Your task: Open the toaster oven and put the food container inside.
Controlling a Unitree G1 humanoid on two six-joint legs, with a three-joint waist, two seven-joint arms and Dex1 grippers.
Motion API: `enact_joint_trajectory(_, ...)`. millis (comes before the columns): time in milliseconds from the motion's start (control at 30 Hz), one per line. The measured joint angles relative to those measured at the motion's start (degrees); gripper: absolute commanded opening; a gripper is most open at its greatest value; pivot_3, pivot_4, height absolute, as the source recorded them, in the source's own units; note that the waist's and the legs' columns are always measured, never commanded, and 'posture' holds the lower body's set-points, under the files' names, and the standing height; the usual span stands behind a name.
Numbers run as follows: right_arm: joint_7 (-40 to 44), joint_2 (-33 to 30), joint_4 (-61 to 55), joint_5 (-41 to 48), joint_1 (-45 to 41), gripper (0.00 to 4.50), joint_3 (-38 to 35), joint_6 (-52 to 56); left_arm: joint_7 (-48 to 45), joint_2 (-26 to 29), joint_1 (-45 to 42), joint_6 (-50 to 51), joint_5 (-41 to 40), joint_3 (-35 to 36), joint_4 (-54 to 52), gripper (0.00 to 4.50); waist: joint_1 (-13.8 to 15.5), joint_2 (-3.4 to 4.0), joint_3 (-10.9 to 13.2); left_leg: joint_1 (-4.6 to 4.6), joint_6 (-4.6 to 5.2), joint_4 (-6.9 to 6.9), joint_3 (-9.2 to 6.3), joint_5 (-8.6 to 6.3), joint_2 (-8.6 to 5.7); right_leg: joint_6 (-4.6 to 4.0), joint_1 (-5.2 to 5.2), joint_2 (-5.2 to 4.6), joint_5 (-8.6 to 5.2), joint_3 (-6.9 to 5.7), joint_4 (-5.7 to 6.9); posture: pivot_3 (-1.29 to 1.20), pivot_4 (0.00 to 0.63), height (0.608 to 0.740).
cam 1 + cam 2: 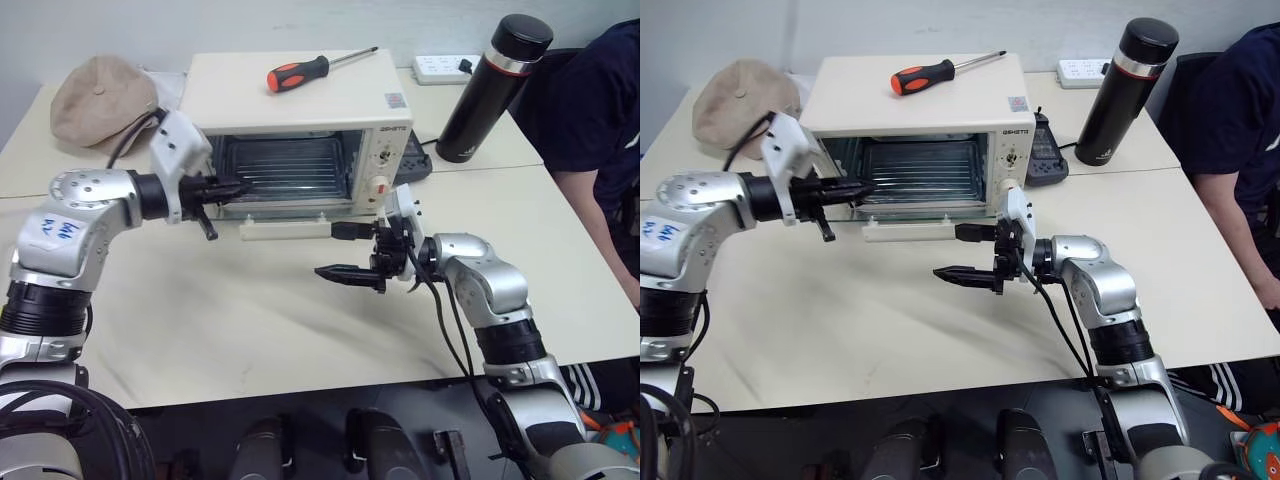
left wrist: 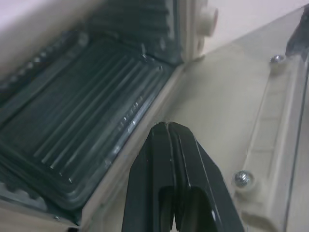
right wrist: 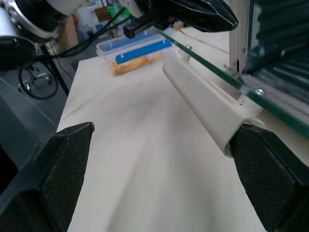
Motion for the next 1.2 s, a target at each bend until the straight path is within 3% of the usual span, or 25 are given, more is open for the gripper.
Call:
enact_joint_trajectory(233, -0.1, -16.4, -17.7, 5.6, 14.5, 4.5, -8.6, 6.8, -6.8, 3.8, 7.0, -1.0, 3.9, -0.9, -4.6, 0.04, 0.9, -0.01, 0.0, -0.08, 0.2, 0.14, -0.02, -0.06, -0.1, 0.07, -0.02, -0.39, -0.01, -0.03, 0.01, 0.0, 0.15, 0.74)
enact_joint_trajectory(433, -1.0, -20.8, -23.0, 13.9, 13.0, 4.5, -14.1, 11.5, -8.1, 8.0, 19.1, 0.1, 4.9, 1.8, -12.5, 0.04, 0.5, -0.04, 0.0, 0.24, 0.15, 0.04, -0.08, -0.03, -0.06, -0.02, 0.15, -0.5, -0.07, 0.03, -0.03, 0.0, 0.15, 0.74)
enact_joint_trajectory(600, -1.3, -20.0, -20.1, 17.1, 3.9, 4.5, -13.0, 12.4, -2.2, 7.2, 30.2, 5.7, 4.1, 11.1, -20.7, 0.04, 0.1, -0.07, 0.0, 0.23, 0.16, 0.01, -0.11, -0.04, -0.06, -0.02, 0.15, -0.55, -0.06, 0.47, -0.04, 0.0, 0.15, 0.74)
enact_joint_trajectory(800, 3.7, -17.0, -13.1, 15.9, -3.0, 4.5, -4.7, 10.3, 7.1, -1.6, 47.2, 22.4, -3.4, 37.0, -37.1, 1.52, -0.2, -0.16, 0.0, 0.16, 0.17, 0.03, -0.15, -0.05, -0.05, -0.02, 0.16, -0.55, -0.07, 0.46, 0.01, 0.0, 0.15, 0.74)
enact_joint_trajectory(1000, 10.2, -14.0, -3.3, 12.2, -10.5, 4.5, 0.0, 5.5, 14.5, -17.9, 61.4, 36.4, -9.1, 62.4, -49.5, 3.36, -0.2, -0.25, 0.0, 0.27, 0.17, 0.07, -0.18, -0.1, -0.05, -0.03, 0.26, -0.57, -0.07, 0.46, -0.12, 0.0, 0.15, 0.74)
enact_joint_trajectory(1100, 13.2, -12.4, 1.2, 10.6, -13.5, 4.5, 1.8, 3.9, 20.0, -24.7, 60.4, 42.5, -11.2, 74.7, -49.9, 4.37, 0.2, -0.33, -0.1, 0.28, 0.13, 0.09, -0.38, -0.12, -0.09, -0.06, 0.34, -0.59, -0.08, 0.32, -0.09, 0.0, 0.15, 0.74)
enact_joint_trajectory(1200, 15.4, -10.7, 4.3, 9.1, -15.4, 4.5, 2.8, 2.2, 26.8, -26.1, 49.7, 51.2, -10.8, 85.7, -47.3, 4.47, 0.9, -0.43, -0.2, 0.3, 0.09, 0.17, -0.58, -0.13, -0.12, -0.08, 0.48, -0.61, -0.07, 0.13, -0.05, 0.0, 0.15, 0.74)
